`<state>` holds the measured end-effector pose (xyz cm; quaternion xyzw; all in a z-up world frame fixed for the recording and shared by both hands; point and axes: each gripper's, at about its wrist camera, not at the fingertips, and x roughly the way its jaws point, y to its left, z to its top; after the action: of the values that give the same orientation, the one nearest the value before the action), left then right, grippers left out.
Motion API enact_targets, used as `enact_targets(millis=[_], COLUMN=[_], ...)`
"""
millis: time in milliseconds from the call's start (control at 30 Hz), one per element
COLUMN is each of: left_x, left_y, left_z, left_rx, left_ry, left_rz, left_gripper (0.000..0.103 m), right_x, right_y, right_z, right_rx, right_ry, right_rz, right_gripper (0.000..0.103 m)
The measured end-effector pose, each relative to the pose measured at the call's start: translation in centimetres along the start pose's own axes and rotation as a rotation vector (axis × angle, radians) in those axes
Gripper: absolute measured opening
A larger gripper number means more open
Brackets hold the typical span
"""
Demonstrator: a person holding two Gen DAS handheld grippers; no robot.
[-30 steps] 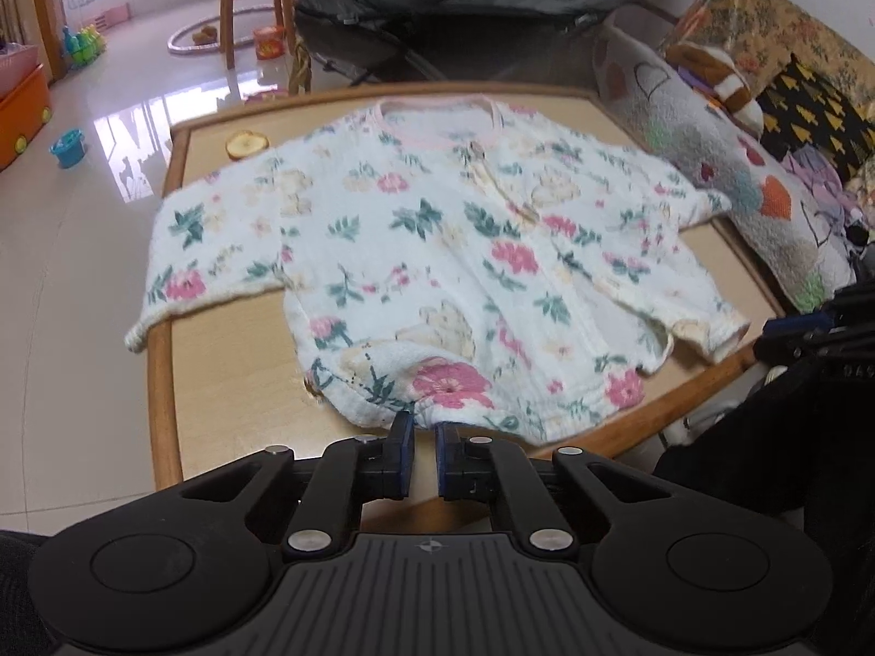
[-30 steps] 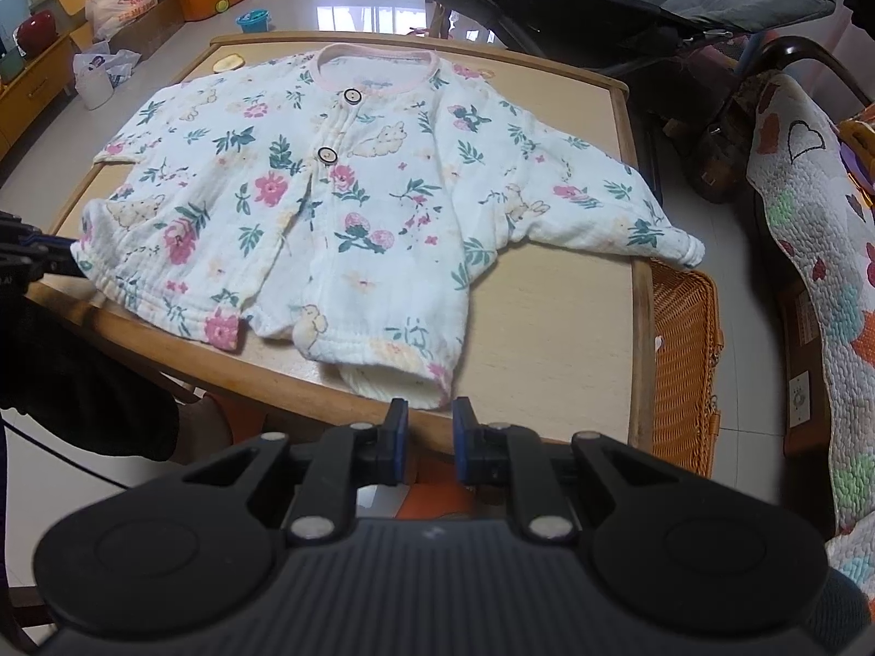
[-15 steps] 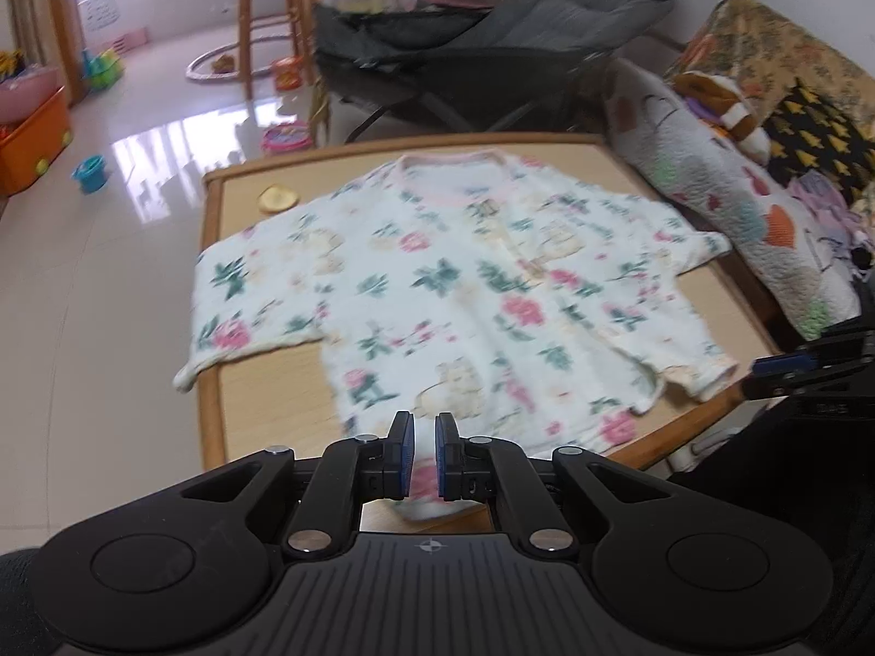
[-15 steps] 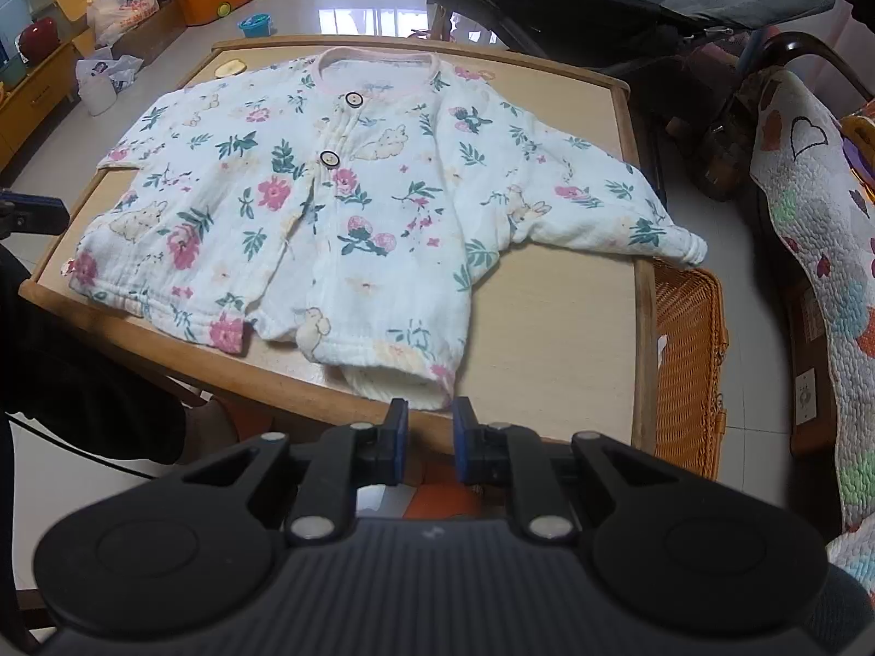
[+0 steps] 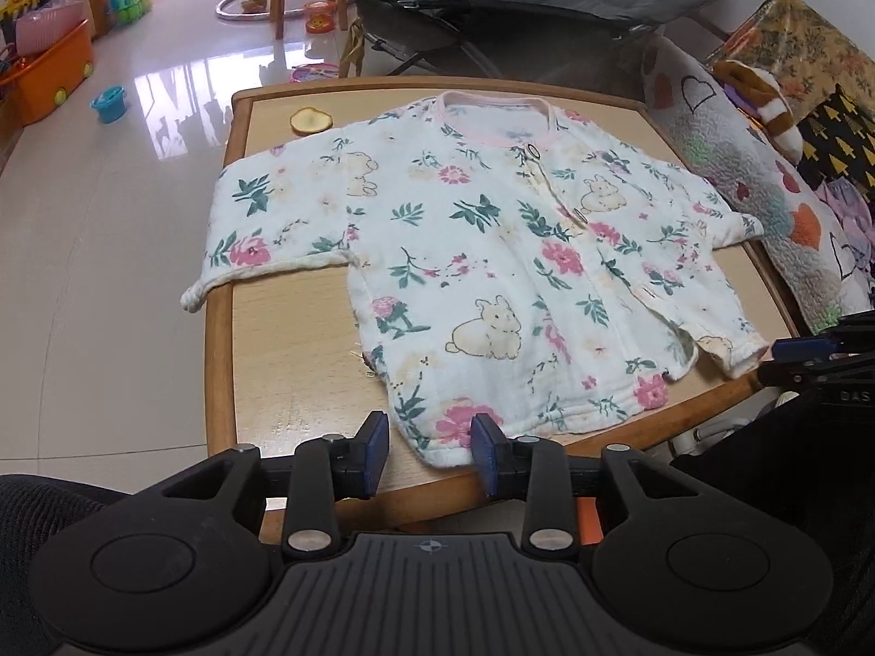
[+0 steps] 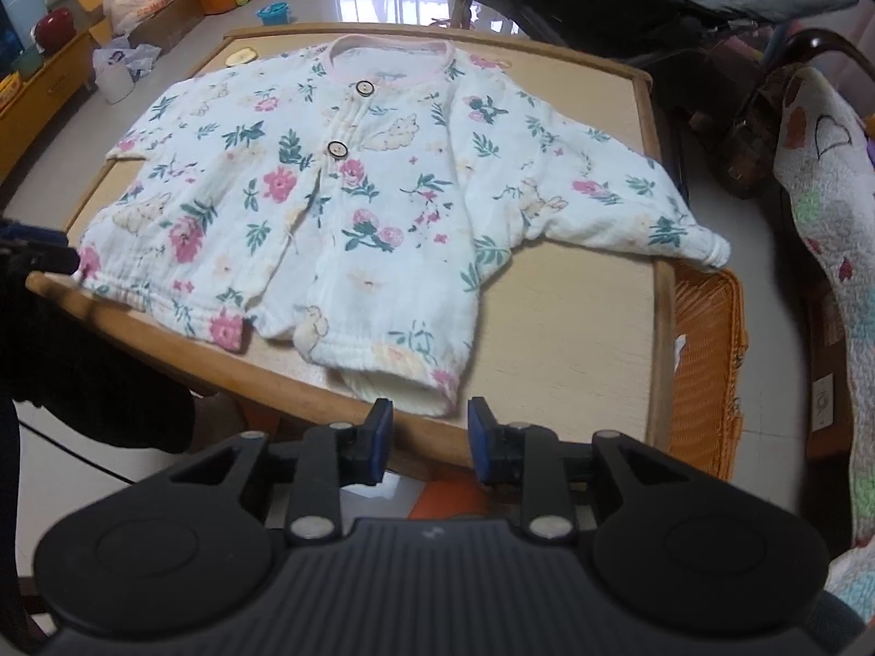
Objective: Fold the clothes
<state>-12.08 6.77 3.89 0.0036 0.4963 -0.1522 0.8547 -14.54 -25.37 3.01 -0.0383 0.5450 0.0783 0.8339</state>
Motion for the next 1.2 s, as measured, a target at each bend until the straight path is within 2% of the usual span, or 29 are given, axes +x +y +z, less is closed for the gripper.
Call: enact_targets(millis=[33, 100, 200, 533, 667, 767, 933, 1000, 1200], left_x=[0.0, 0.0, 0.0, 0.1, 0.0, -0.1, 0.0, 0.1, 0.5], left_y=[0.0, 0.0, 0.1, 0.5, 0.5, 0.6, 0.8, 0.8, 0.7], left_z=[0.0, -0.1, -0.1, -0.3, -0.3, -0.3, -0.4, -0.4, -0.4], left_rx=[-0.002, -0.008, -0.014, -0.034, -0.039, -0.044, -0.046, -0.042, -0.021], left_ry=[0.001, 0.002, 0.003, -0.001, -0.009, -0.011, -0.002, 0.005, 0.032], left_rz=[0.000, -0.002, 0.003, -0.008, -0.017, -0.019, -0.024, -0.031, -0.053], left_gripper=[0.037, 0.037, 0.037, 0.037, 0.037, 0.037, 0.037, 0.037, 0.038], right_x=[0.4, 0.8, 1.1, -3.0, -5.0, -4.9, -1.4, -0.5, -1.2], right_y=[0.0, -0.1, -0.1, 2.2, 3.1, 3.5, 3.8, 3.8, 3.8], right_z=[0.1, 0.4, 0.7, 1.4, 2.2, 2.7, 1.9, 1.4, 1.4], right_rx=[0.004, 0.017, 0.024, -0.097, -0.156, -0.205, -0.328, -0.350, -0.359], right_ry=[0.006, -0.003, -0.010, -0.056, -0.099, -0.100, 0.007, 0.042, 0.060], right_rz=[-0.012, -0.019, -0.026, -0.027, -0.063, -0.117, -0.199, -0.206, -0.099], right_gripper=[0.028, 0.021, 0.001, 0.001, 0.001, 0.001, 0.005, 0.005, 0.009])
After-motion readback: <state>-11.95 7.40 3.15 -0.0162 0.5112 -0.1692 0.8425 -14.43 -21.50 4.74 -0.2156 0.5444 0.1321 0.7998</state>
